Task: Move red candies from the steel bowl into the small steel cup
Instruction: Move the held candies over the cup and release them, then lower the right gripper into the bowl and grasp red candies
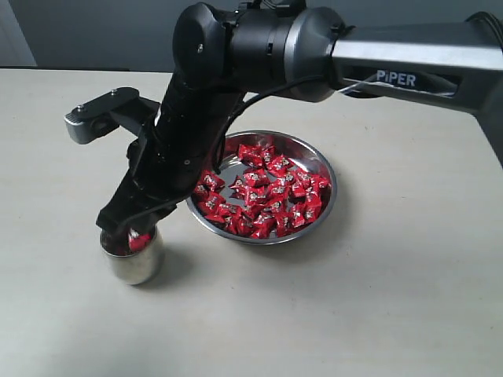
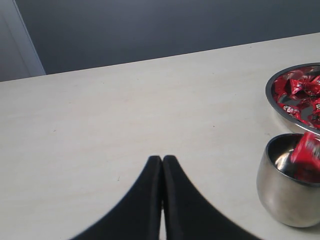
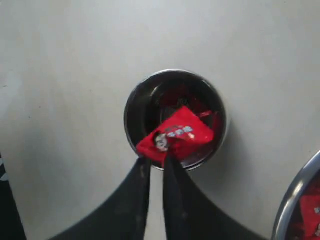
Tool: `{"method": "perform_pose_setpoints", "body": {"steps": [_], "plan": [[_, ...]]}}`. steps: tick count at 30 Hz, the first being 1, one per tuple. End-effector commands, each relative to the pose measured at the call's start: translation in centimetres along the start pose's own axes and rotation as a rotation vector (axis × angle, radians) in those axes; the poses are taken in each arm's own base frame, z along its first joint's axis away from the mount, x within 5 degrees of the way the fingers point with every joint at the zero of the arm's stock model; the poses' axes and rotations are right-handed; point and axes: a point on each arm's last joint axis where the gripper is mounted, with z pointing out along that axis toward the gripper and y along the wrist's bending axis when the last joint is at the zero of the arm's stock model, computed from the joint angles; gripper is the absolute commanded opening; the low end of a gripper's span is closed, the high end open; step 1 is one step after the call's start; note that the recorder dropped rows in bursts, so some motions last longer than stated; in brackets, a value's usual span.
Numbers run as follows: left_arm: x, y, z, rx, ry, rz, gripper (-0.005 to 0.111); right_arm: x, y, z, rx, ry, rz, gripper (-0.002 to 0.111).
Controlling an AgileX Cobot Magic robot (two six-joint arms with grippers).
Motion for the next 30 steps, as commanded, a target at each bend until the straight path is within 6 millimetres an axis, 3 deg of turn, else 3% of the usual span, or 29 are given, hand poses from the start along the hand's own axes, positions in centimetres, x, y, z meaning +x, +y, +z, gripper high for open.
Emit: {"method": "perform_pose_setpoints", "body": {"steps": [1, 6, 9, 12, 15, 20, 24, 30], "plan": [[-0.1, 0.0, 0.0, -0.001, -0.015, -0.009, 0.0, 0.0, 0.1, -0.1, 0.002, 0.0, -0.012, 0.03], [-0.1, 0.0, 0.0, -0.001, -0.015, -0.009, 0.0, 0.0, -0.2, -0.2, 0.026, 0.001, -0.026, 0.031], [-0.1, 0.0, 0.0, -0.001, -0.015, -0.009, 0.0, 0.3, -1.4, -1.1, 0.133, 0.021, 0.005, 0.031], [-0.1, 0.0, 0.0, -0.001, -0.015, -0.009, 0.0, 1.1, -4.4, -2.4, 0.286, 0.043, 0.106, 0.031], [-0.1, 0.0, 0.0, -0.001, -0.015, -0.009, 0.0, 1.9, -7.8, -2.9, 0.313, 0.014, 0.219, 0.031], [-0.1, 0.0, 0.0, -0.001, -0.015, -0.009, 0.0, 1.4, -10.0, -1.7, 0.352, -0.106, 0.237, 0.031], [-0.1, 0.0, 0.0, -0.001, -0.015, -0.009, 0.0, 2.9, -10.7, 0.6, 0.32, 0.041, 0.25, 0.031], [-0.1, 0.0, 0.0, -0.001, -0.015, -0.009, 0.0, 3.9, -11.0, 1.7, 0.291, 0.132, 0.255, 0.031]]}}
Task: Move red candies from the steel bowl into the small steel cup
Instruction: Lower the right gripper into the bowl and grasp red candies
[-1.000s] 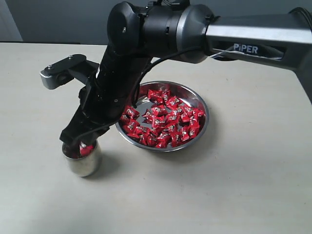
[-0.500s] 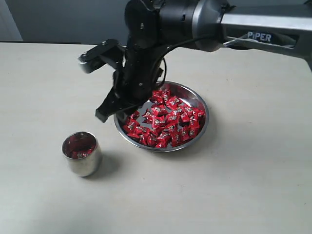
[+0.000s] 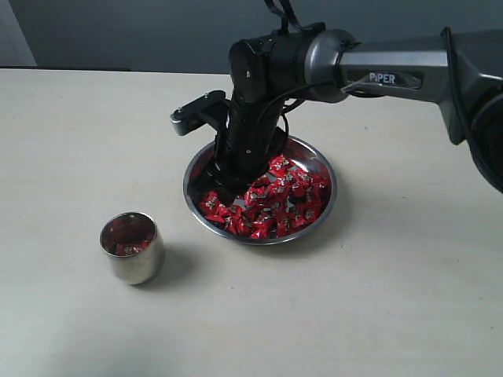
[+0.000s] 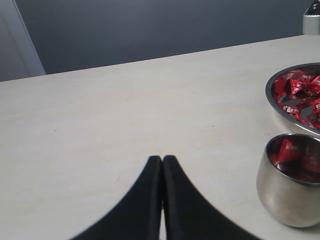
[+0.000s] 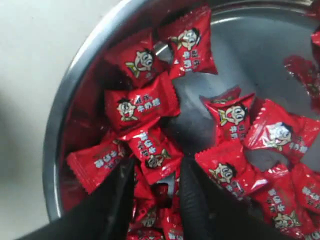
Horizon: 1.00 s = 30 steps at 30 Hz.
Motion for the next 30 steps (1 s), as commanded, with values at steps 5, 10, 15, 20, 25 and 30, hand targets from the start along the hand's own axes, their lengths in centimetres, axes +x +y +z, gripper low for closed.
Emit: {"method": "perform_pose_setpoints", "body": {"steps": [5, 10, 15, 20, 25, 30], "plan": [[-0.1, 0.0, 0.0, -0.001, -0.015, -0.009, 0.0, 0.1, -0.1, 0.5, -0.027, 0.011, -0.025, 0.039], [-0.1, 0.0, 0.0, -0.001, -0.015, -0.009, 0.0, 0.0, -0.1, 0.7, -0.031, 0.0, -0.029, 0.044], [-0.1, 0.0, 0.0, -0.001, -0.015, -0.009, 0.0, 0.1, -0.1, 1.9, -0.045, 0.015, -0.015, 0.044], [-0.1, 0.0, 0.0, -0.001, -0.015, -0.009, 0.0, -0.1, -0.2, 2.3, -0.045, -0.002, -0.009, 0.044], [-0.1, 0.0, 0.0, -0.001, -0.015, -0.009, 0.0, -0.1, -0.2, 2.3, -0.043, -0.008, -0.009, 0.039], [-0.1, 0.0, 0.0, -0.001, -0.015, -0.009, 0.0, -0.1, -0.2, 2.3, -0.042, -0.005, -0.01, 0.023]]}}
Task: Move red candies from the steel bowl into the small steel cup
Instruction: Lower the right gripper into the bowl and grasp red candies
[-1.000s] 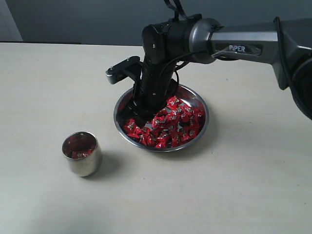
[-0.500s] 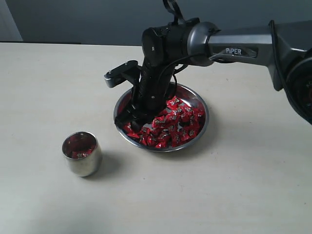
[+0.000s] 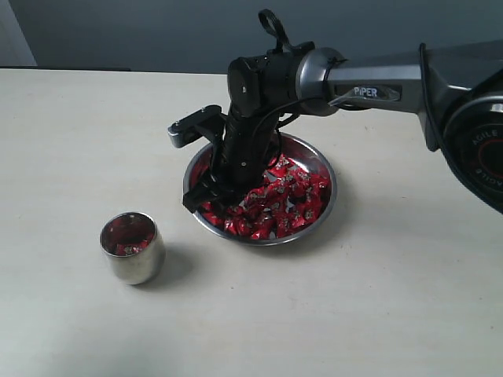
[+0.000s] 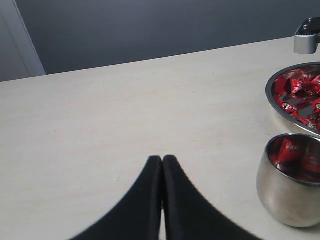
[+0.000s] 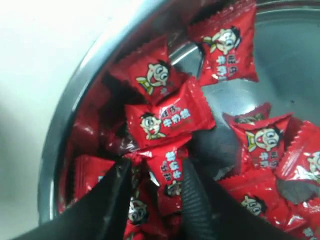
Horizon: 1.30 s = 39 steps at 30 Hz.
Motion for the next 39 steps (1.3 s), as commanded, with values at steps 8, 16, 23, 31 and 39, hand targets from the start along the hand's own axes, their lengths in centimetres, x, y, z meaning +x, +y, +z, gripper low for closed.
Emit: {"method": "perform_pose_setpoints", "body": {"steps": [8, 16, 23, 31, 39], "plan": [[-0.13, 0.01, -0.04, -0.001, -0.015, -0.009, 0.0, 0.02, -0.26, -0.16, 0.002, 0.002, -0.003, -0.001], [-0.13, 0.01, -0.04, -0.001, -0.015, -0.009, 0.0, 0.04, -0.25, -0.17, 0.002, 0.004, -0.002, -0.001], [-0.13, 0.01, -0.04, -0.001, -0.015, -0.009, 0.0, 0.03, -0.26, -0.16, 0.002, 0.002, -0.006, 0.021], [-0.13, 0.01, -0.04, -0.001, -0.015, -0.009, 0.0, 0.13, -0.35, 0.04, 0.008, 0.013, -0.024, 0.034], [-0.13, 0.01, -0.04, -0.001, -0.015, -0.009, 0.0, 0.47, -0.53, 0.81, 0.014, 0.05, -0.03, 0.031]]}}
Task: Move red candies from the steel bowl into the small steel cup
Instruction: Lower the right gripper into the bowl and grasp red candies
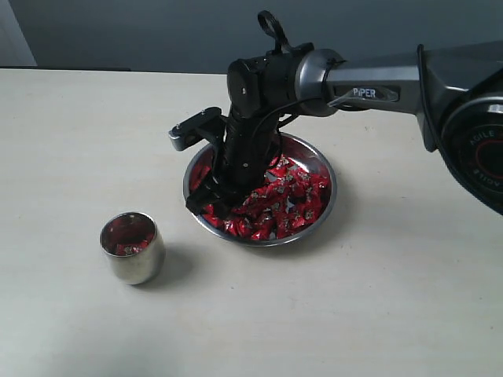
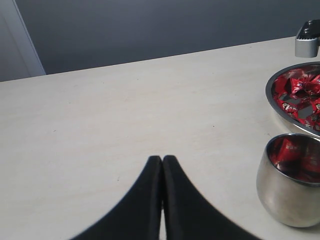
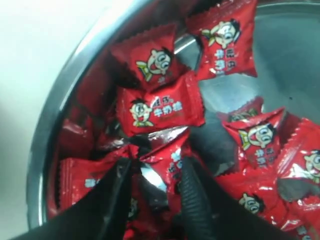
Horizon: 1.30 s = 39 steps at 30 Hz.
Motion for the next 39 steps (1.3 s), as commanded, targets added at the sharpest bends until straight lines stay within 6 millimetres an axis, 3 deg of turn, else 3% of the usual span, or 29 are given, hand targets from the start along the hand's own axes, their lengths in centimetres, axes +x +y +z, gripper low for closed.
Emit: {"method": "perform_pose_setpoints", "body": {"steps": [1, 6, 18, 27, 29, 35, 39], "plan": [[-0.1, 0.0, 0.0, -0.001, -0.015, -0.009, 0.0, 0.3, -0.4, 0.5, 0.006, 0.026, -0.008, 0.027], [-0.1, 0.0, 0.0, -0.001, -0.015, -0.009, 0.0, 0.3, -0.4, 0.5, 0.006, 0.026, -0.008, -0.001], [-0.1, 0.0, 0.0, -0.001, -0.015, -0.009, 0.0, -0.4, -0.4, -2.8, 0.058, -0.059, -0.037, -0.001], [-0.1, 0.0, 0.0, -0.001, -0.015, -0.009, 0.0, 0.1, -2.2, -3.2, 0.252, -0.012, 0.02, -0.001], [-0.1, 0.0, 0.0, -0.001, -0.015, -0.009, 0.0, 0.4, -2.5, -3.3, 0.246, 0.015, 0.036, 0.004], [-0.1, 0.0, 0.0, -0.001, -0.015, -0.009, 0.0, 1.4, -3.6, -3.5, 0.239, 0.087, 0.068, 0.039], [-0.1, 0.0, 0.0, -0.001, -0.015, -0.009, 0.0, 1.7, -4.5, -3.4, 0.239, 0.103, 0.089, 0.041]]}}
